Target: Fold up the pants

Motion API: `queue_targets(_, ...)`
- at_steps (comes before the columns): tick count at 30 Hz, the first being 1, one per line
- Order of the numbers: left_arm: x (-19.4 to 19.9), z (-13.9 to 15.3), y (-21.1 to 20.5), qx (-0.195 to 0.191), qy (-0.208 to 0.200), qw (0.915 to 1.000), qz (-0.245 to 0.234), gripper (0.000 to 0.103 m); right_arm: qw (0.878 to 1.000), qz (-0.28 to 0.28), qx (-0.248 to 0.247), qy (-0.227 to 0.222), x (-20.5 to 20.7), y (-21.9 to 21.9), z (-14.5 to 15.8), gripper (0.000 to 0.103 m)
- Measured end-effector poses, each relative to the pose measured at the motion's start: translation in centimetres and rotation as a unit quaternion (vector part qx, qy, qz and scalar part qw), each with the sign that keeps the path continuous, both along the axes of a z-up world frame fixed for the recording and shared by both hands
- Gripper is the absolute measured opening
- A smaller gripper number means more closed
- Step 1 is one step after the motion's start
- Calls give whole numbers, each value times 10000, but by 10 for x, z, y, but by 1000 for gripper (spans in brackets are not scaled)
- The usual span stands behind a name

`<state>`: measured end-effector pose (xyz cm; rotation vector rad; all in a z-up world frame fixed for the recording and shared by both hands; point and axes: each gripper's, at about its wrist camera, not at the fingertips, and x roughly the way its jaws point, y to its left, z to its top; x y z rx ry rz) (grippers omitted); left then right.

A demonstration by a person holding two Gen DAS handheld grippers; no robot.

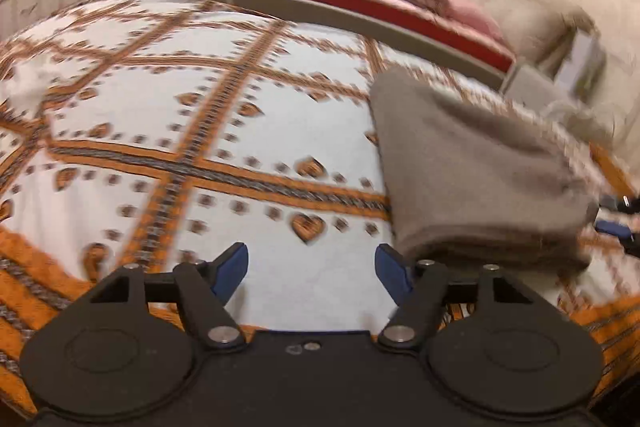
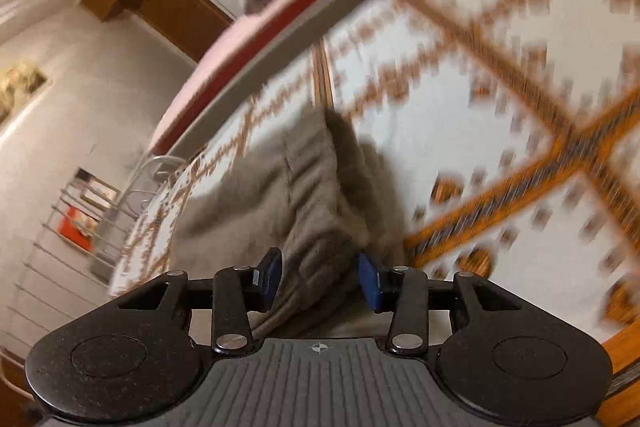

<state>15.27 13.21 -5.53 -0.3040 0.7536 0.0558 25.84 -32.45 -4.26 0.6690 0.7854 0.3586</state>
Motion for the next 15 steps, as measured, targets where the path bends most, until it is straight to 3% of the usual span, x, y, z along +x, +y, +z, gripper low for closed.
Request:
queue_targets(3,13,7,12,-49,-61,10000,12,64,9977,88,-224,-632,-5,-5,24,43)
queue_targets(9,80,18,-8,-321,-189,9982,-468,69,9916,741,-190,-1042,24,35,35,43)
queue_targets(13,119,1,-33,-372,58,9948,-943,70,9852,1309,-653,-889,43,72,20,43)
queue_targets(15,132,-15,-40,-212,355,9935,-1060,74,9809,1472,-1160,-522,55,86,4,42)
